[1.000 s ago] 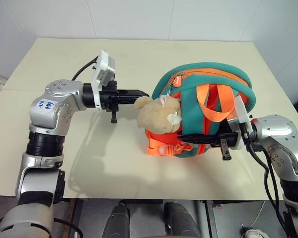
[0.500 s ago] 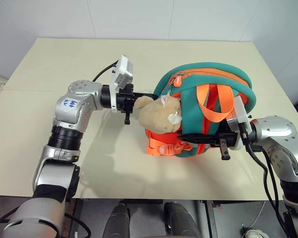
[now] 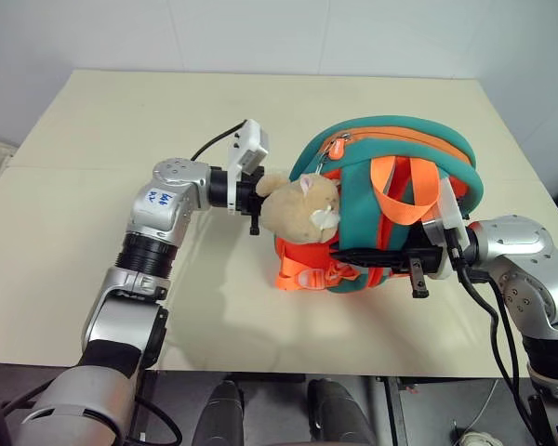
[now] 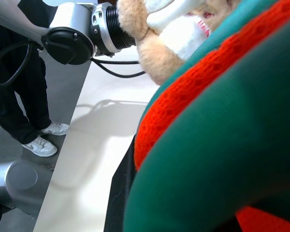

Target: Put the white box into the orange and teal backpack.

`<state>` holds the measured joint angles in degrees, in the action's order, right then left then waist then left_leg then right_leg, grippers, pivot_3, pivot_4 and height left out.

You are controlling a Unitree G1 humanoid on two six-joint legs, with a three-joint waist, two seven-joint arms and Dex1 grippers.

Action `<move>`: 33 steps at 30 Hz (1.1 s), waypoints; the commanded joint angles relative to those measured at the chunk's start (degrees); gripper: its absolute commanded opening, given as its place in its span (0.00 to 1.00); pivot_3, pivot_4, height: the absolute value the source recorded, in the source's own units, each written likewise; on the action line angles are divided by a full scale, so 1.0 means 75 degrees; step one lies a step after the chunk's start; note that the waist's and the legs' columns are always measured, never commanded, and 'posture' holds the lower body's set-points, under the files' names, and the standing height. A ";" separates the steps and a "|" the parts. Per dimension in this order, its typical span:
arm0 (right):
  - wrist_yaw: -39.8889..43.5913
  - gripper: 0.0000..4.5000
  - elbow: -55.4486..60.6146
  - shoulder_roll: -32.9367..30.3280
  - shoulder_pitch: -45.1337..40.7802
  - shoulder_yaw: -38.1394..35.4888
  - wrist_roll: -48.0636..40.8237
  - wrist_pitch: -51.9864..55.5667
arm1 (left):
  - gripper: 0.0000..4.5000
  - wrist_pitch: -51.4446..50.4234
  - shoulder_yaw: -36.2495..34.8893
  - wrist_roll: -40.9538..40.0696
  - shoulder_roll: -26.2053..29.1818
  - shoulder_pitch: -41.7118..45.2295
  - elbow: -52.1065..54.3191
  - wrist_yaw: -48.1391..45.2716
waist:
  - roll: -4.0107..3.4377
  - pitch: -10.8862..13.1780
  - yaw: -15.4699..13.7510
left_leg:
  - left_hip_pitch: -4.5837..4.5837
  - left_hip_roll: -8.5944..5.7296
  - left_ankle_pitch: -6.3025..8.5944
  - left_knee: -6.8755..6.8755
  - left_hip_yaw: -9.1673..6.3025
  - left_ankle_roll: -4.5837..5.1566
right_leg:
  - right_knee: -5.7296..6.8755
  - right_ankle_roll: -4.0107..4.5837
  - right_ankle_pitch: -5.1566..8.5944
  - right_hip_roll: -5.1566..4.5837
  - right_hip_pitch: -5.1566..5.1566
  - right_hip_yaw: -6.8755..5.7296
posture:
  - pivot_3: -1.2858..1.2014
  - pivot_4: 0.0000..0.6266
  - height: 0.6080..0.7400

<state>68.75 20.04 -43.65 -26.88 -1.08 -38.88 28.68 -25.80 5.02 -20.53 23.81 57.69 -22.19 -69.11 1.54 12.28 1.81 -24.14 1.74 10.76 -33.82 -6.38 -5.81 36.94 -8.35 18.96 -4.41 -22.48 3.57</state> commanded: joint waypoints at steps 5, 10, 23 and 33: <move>0.0074 0.00 0.0162 -0.0017 -0.0033 -0.0100 -0.0037 -0.0129 | 0.20 -0.1083 -0.0726 -0.0446 0.1131 -0.0398 0.1604 0.0333 | -0.0001 0.0000 0.0009 | 0.0006 0.0001 0.0000 0.0009 0.0000 0.0000 | 0.0005 0.0003 0.0003 0.0000 0.0000 0.0000 | 0.52 0.24 1.00; 0.0173 0.00 0.0044 -0.0016 -0.0083 -0.0090 0.0018 -0.0194 | 0.55 -0.2247 -0.1532 -0.1509 0.2164 -0.1101 0.2922 0.0082 | -0.0001 0.0000 0.0003 | 0.0004 0.0003 0.0000 0.0008 0.0000 0.0000 | 0.0006 0.0004 0.0003 0.0000 -0.0001 0.0000 | 0.52 0.24 1.00; 0.0321 0.00 -0.0281 0.0123 -0.0234 -0.0119 -0.0040 -0.0377 | 0.99 -0.3890 -0.3112 -0.3387 0.3627 -0.2246 0.4818 0.0662 | -0.0001 0.0001 -0.0004 | 0.0007 0.0003 0.0000 0.0009 0.0000 0.0001 | 0.0003 0.0008 0.0004 0.0000 0.0002 -0.0001 | 0.52 0.24 1.00; 0.0201 0.00 -0.0268 0.0480 -0.0234 -0.0288 -0.0275 -0.0471 | 0.99 -0.4286 -0.2704 -0.4586 0.2874 -0.2103 0.5705 0.1859 | -0.0001 0.0001 -0.0010 | 0.0007 0.0004 0.0000 0.0007 0.0000 0.0000 | 0.0004 0.0008 0.0004 0.0000 0.0002 0.0000 | 0.52 0.24 1.00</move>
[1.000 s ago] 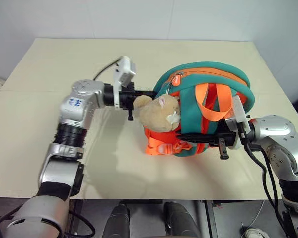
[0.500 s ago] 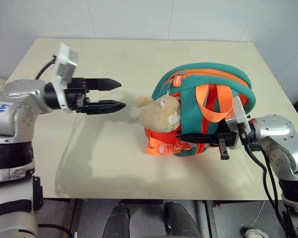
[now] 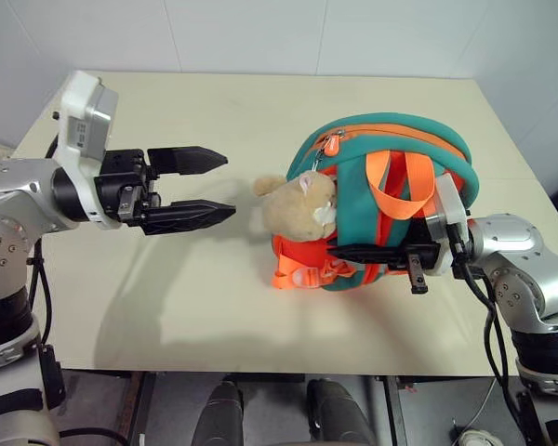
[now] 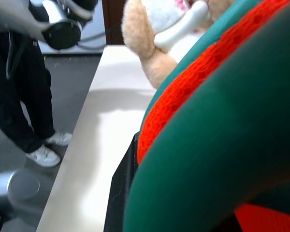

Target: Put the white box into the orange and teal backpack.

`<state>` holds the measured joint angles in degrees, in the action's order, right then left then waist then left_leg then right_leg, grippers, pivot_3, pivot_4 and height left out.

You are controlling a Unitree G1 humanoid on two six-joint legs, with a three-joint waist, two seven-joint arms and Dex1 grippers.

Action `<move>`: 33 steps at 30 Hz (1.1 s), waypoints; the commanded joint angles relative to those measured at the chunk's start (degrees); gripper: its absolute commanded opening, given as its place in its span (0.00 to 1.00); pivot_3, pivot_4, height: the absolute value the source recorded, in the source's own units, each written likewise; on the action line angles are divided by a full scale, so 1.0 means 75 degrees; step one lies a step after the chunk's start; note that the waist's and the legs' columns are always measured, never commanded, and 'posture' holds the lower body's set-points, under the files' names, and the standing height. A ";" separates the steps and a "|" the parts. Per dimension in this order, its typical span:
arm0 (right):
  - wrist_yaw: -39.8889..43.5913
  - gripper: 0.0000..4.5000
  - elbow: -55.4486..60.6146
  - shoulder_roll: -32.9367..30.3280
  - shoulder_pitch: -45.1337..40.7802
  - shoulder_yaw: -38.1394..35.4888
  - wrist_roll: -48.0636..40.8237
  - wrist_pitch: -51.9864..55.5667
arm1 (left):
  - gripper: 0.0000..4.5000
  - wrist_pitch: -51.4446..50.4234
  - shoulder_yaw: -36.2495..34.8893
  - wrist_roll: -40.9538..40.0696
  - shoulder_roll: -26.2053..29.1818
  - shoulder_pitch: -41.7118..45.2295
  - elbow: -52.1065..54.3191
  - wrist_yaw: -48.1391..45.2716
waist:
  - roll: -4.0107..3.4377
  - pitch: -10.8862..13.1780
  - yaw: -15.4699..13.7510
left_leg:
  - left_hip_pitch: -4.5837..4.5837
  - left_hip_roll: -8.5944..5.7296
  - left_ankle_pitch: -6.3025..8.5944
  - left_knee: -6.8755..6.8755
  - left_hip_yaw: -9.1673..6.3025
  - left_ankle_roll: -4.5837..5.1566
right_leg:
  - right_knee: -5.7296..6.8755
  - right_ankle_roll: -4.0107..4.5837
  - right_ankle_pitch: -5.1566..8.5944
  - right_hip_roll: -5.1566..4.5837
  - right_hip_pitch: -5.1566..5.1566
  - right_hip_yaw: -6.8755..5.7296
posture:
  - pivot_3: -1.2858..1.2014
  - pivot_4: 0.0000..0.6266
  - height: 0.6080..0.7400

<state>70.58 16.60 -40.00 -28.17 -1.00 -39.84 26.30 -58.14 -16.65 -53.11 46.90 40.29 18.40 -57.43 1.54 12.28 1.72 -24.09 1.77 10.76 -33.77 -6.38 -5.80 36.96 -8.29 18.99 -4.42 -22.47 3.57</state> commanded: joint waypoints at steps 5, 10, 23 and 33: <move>-0.0132 0.00 0.0219 0.0014 -0.0050 -0.0251 -0.0054 -0.0171 | 0.99 0.0295 0.1013 0.0132 -0.0771 0.0467 0.0113 0.0651 | 0.0000 0.0000 -0.0016 | -0.0001 -0.0001 0.0000 -0.0005 0.0000 0.0000 | 0.0001 0.0000 -0.0001 0.0000 0.0001 0.0000 | 0.52 0.24 1.00; -0.0195 0.00 0.0301 -0.0034 0.0044 -0.0266 -0.0038 -0.0162 | 0.99 0.0589 0.1562 0.0429 -0.1219 0.0774 -0.0041 0.0758 | 0.0000 0.0000 -0.0007 | -0.0001 -0.0001 0.0000 -0.0005 0.0000 0.0000 | 0.0000 0.0000 -0.0001 0.0001 0.0000 0.0000 | 0.52 0.24 1.00; -0.0377 0.00 0.0438 -0.0063 0.0114 -0.0271 -0.0039 -0.0124 | 0.56 0.1149 0.2887 0.1912 -0.1179 0.1264 -0.0508 0.0547 | 0.0000 0.0000 -0.0012 | -0.0002 -0.0002 0.0000 -0.0002 0.0001 0.0000 | -0.0007 -0.0001 -0.0001 0.0000 0.0001 0.0001 | 0.52 0.24 1.00; -0.0376 0.00 0.0442 -0.0055 0.0144 -0.0279 -0.0052 -0.0141 | 0.16 0.0767 0.2518 0.1595 -0.0749 0.1646 -0.0420 0.0171 | 0.0000 0.0000 -0.0008 | -0.0002 -0.0003 0.0000 -0.0002 0.0001 0.0000 | -0.0006 -0.0001 -0.0001 0.0000 0.0001 0.0001 | 0.52 0.24 1.00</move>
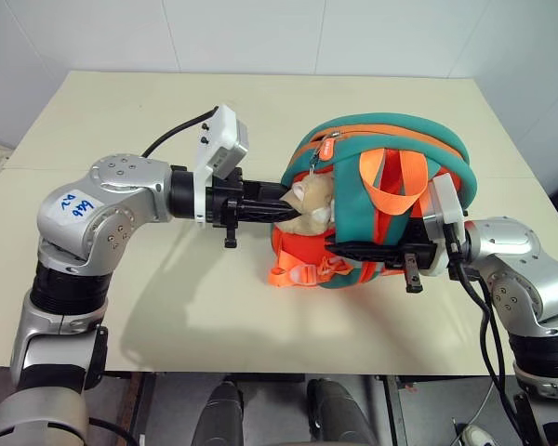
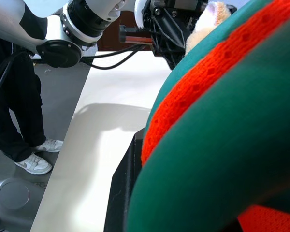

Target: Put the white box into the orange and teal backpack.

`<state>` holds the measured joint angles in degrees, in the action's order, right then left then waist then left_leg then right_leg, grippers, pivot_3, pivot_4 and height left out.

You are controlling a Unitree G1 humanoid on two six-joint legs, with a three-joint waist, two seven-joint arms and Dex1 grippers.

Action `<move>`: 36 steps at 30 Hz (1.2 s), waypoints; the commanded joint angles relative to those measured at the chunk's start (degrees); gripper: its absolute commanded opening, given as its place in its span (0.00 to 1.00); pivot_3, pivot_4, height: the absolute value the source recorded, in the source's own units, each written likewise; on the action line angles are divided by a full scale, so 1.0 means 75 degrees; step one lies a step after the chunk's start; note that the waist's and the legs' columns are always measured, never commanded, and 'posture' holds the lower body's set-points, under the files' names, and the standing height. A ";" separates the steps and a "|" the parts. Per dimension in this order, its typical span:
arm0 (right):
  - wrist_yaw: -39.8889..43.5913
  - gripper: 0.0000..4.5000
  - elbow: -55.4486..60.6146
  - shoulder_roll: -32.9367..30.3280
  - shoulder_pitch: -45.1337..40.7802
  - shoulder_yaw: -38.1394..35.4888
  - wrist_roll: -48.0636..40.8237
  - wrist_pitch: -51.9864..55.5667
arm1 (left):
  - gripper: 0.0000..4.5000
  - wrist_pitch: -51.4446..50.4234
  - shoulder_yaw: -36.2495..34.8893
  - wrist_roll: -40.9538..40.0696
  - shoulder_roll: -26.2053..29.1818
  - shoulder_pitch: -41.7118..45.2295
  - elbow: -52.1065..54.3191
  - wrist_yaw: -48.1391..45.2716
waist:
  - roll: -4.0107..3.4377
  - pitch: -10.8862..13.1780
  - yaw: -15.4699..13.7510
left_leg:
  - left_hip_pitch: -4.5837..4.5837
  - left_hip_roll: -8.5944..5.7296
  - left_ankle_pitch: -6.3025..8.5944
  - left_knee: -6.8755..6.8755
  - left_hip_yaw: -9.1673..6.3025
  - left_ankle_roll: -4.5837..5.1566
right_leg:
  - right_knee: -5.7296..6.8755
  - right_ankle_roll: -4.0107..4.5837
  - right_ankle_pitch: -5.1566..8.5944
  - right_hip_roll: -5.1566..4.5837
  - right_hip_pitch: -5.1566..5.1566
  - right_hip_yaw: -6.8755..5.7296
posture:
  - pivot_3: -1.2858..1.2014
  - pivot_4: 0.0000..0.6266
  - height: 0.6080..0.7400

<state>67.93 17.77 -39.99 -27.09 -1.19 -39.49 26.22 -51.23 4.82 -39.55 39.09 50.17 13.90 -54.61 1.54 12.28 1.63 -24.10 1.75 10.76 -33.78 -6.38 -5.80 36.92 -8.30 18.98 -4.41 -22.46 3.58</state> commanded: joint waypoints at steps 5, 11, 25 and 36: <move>0.0008 0.00 0.0297 -0.0084 0.0083 -0.0318 -0.0142 -0.0136 | 0.15 -0.0265 -0.0604 -0.0301 0.0978 0.0616 -0.0142 -0.0789 | 0.0000 0.0000 0.0018 | 0.0000 0.0001 0.0000 0.0008 0.0000 0.0000 | -0.0002 0.0001 0.0001 0.0000 -0.0003 0.0000 | 0.52 0.24 1.00; -0.0015 0.00 0.0382 -0.0092 0.0210 -0.0382 -0.0181 -0.0133 | 0.15 0.0094 -0.0613 0.0023 0.1658 0.0884 -0.0824 -0.1510 | 0.0000 0.0001 0.0015 | -0.0001 0.0001 0.0000 0.0009 0.0000 0.0000 | -0.0003 0.0002 0.0002 0.0000 -0.0004 -0.0001 | 0.52 0.24 1.00; -0.0100 0.00 0.0529 -0.0057 0.0391 -0.0483 -0.0197 -0.0136 | 0.15 0.1571 0.0269 0.1479 0.2245 0.1153 -0.3603 -0.3739 | -0.0002 0.0001 0.0030 | -0.0003 0.0002 0.0000 0.0032 0.0002 0.0000 | -0.0004 0.0011 0.0009 0.0001 -0.0016 -0.0002 | 0.52 0.24 1.00; -0.0164 0.00 0.0531 -0.0071 0.0371 -0.0479 -0.0180 -0.0126 | 0.15 0.2897 0.1615 0.3104 0.1646 0.1283 -0.5175 -0.4670 | -0.0002 0.0001 0.0026 | 0.0000 0.0002 0.0000 0.0036 0.0002 0.0000 | 0.0002 0.0010 0.0014 0.0001 -0.0016 -0.0001 | 0.52 0.24 1.00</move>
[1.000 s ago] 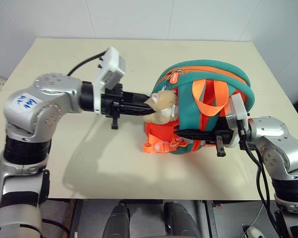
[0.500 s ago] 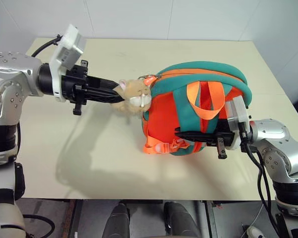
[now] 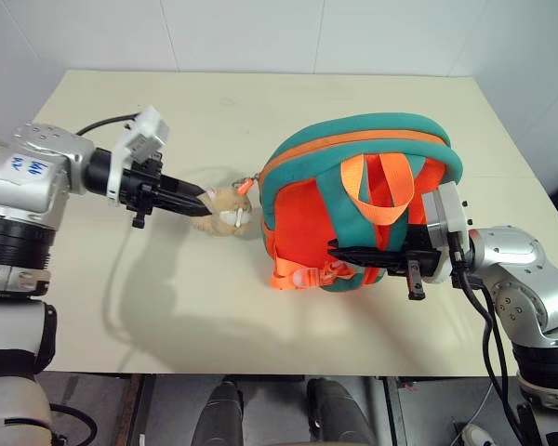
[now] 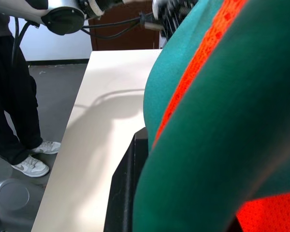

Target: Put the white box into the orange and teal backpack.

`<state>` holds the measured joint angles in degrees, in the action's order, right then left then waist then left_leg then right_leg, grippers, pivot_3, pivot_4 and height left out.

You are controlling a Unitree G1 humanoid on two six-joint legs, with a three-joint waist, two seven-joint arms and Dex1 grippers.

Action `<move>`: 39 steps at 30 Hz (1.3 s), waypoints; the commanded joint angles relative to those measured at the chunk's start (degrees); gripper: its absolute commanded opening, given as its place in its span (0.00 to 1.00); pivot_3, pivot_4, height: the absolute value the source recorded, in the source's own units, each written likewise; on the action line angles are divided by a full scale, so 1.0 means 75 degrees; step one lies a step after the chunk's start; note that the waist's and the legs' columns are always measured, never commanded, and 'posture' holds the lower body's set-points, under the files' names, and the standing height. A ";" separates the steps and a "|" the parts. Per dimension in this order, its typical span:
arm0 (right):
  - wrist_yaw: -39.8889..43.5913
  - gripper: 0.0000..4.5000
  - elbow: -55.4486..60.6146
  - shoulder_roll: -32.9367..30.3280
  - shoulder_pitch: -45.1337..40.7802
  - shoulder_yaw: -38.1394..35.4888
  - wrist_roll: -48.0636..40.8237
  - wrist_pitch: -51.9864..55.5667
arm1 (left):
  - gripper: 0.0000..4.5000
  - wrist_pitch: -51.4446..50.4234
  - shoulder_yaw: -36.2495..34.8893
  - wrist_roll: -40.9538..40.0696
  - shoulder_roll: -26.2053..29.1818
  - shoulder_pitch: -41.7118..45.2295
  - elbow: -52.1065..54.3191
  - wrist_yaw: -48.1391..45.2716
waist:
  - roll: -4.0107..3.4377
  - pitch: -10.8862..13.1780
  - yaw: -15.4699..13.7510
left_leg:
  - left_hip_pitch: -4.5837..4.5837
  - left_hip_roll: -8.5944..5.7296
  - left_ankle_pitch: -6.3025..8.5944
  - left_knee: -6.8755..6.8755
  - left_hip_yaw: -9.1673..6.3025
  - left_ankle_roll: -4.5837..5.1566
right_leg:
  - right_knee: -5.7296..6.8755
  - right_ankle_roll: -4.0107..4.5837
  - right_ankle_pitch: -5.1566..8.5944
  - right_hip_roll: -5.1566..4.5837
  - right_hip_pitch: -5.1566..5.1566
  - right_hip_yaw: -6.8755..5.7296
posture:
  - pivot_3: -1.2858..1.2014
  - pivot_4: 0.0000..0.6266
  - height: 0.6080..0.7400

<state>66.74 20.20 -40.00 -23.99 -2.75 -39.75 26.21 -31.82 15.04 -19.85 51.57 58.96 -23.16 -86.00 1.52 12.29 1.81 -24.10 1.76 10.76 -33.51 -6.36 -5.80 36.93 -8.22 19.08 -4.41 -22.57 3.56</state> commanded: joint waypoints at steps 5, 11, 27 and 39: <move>-0.0027 0.00 0.0194 -0.0075 -0.0076 -0.0257 -0.0131 -0.0108 | 0.15 0.0844 0.0670 0.1071 -0.0545 0.0196 -0.0985 -0.0364 | 0.0000 0.0000 -0.0007 | 0.0000 0.0000 0.0000 0.0001 0.0000 0.0000 | 0.0002 -0.0001 0.0001 0.0000 -0.0001 -0.0001 | 0.52 0.24 1.00; -0.0045 0.00 0.0191 -0.0079 -0.0104 -0.0223 -0.0106 -0.0091 | 0.15 0.1432 0.1033 0.1692 -0.1229 0.0173 -0.1685 -0.0204 | 0.0000 0.0000 -0.0003 | -0.0001 0.0000 0.0000 -0.0005 0.0000 0.0000 | 0.0006 -0.0002 0.0000 0.0000 0.0000 -0.0001 | 0.52 0.24 1.00; -0.0015 0.29 0.0420 -0.0712 0.0006 -0.0197 -0.0106 0.0474 | 0.44 0.0155 -0.1528 0.0029 -0.0818 -0.0892 0.0574 0.0258 | 0.0000 0.0001 -0.0003 | -0.0004 0.0001 0.0000 -0.0009 -0.0003 0.0001 | 0.0012 -0.0003 0.0001 -0.0001 0.0000 -0.0002 | 0.52 0.24 1.00; 0.0094 0.99 0.0098 -0.1387 0.0413 -0.1171 -0.0156 0.0390 | 1.00 -0.0076 -0.3498 -0.1092 -0.0476 -0.2381 0.2370 0.1338 | 0.0000 0.0000 -0.0027 | 0.0000 0.0001 0.0000 -0.0019 -0.0002 0.0001 | 0.0013 -0.0004 0.0001 -0.0001 0.0008 -0.0002 | 0.52 0.24 1.00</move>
<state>67.04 21.20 -48.93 -21.25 -7.98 -40.84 30.11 -33.55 -7.49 -25.50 47.51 41.40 -8.09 -77.08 1.52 12.29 1.61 -24.10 1.77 10.76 -33.66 -6.38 -5.79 37.03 -8.25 19.09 -4.42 -22.52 3.55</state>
